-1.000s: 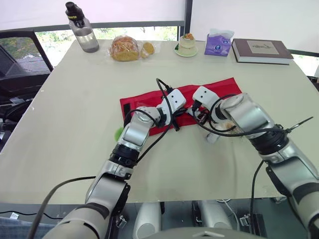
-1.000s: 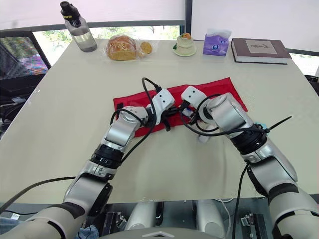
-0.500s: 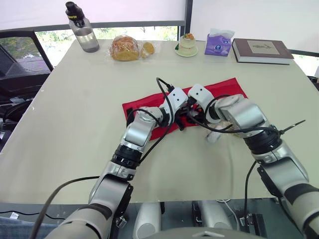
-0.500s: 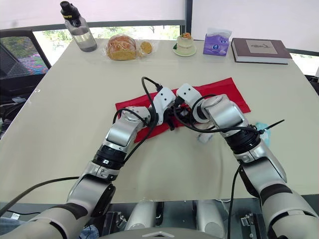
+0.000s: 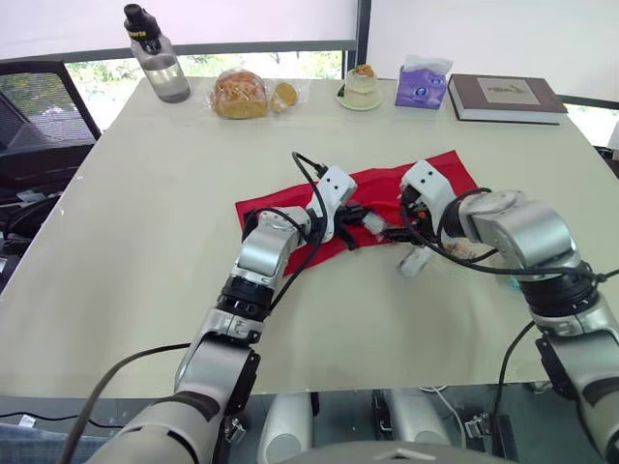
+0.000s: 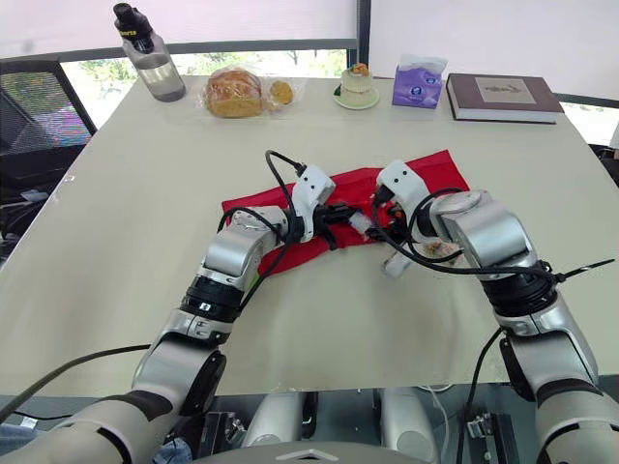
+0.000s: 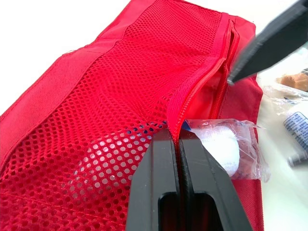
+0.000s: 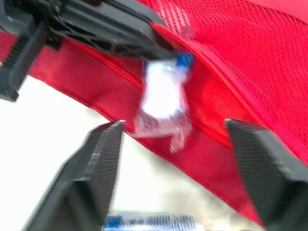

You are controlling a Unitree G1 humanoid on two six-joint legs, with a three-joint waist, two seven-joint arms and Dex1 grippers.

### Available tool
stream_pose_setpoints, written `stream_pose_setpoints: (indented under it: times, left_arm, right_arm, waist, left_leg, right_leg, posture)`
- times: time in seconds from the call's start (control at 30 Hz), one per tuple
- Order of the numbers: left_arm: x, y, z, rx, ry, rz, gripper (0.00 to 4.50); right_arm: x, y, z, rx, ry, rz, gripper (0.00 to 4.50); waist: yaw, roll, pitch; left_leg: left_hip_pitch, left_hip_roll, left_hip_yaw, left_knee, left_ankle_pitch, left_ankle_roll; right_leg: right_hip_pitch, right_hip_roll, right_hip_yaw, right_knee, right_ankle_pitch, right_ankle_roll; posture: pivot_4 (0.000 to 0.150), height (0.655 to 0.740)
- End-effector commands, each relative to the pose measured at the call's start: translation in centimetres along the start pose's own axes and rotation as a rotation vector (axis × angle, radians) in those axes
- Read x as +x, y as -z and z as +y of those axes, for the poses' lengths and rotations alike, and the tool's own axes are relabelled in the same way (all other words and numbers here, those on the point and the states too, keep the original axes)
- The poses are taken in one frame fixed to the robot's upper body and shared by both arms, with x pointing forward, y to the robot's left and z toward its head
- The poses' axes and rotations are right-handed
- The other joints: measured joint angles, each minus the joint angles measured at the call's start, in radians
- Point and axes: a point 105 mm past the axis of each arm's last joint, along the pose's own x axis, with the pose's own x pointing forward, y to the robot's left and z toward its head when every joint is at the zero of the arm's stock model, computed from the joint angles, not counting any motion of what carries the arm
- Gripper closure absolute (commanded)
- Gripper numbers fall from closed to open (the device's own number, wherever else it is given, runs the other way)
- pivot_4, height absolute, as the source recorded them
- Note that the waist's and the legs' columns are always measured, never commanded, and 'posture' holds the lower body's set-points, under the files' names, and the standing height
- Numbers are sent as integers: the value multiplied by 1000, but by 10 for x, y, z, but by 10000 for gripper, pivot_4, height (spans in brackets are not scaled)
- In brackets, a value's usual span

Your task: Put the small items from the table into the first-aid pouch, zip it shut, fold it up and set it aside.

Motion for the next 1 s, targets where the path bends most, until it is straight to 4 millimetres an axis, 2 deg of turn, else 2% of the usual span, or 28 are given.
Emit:
stream_pose_setpoints:
  times: [0.03, 0.1, 0.13, 0.57, 1.0]
  left_arm:
    - [-2, -12, 1, 16, 16, -34, 45000]
    - [-2, -11, 0, 16, 20, -31, 45000]
    - [-2, -11, 0, 16, 21, -30, 45000]
    - [-3, -11, 1, 24, 23, -27, 45000]
    - [-2, -11, 0, 23, 23, -31, 45000]
  right_arm:
    - [-4, -6, 1, -66, -3, -75, 29860]
    - [1, 2, 1, -92, -1, -64, 40626]
    - [3, 5, 0, -102, 1, -60, 44364]
    - [31, -2, 7, -117, -18, -100, 44840]
    - [52, -36, 5, -120, 28, -270, 44840]
  waist:
    - [-1, 0, 0]
    - [-1, 0, 0]
    - [-1, 0, 0]
    - [-2, 0, 0]
    - [-1, 0, 0]
  left_leg:
    - [0, 0, 0, 0, 0, 0]
    - [0, 0, 0, 0, 0, 0]
    - [0, 0, 0, 0, 0, 0]
    - [0, 0, 0, 0, 0, 0]
    - [0, 0, 0, 0, 0, 0]
  right_leg:
    - [0, 0, 0, 0, 0, 0]
    - [0, 0, 0, 0, 0, 0]
    - [0, 0, 0, 0, 0, 0]
    - [0, 0, 0, 0, 0, 0]
    - [0, 0, 0, 0, 0, 0]
  posture:
    - [1500, 7400]
    - [1500, 7400]
    - [1500, 7400]
    - [1500, 7400]
    - [1500, 7400]
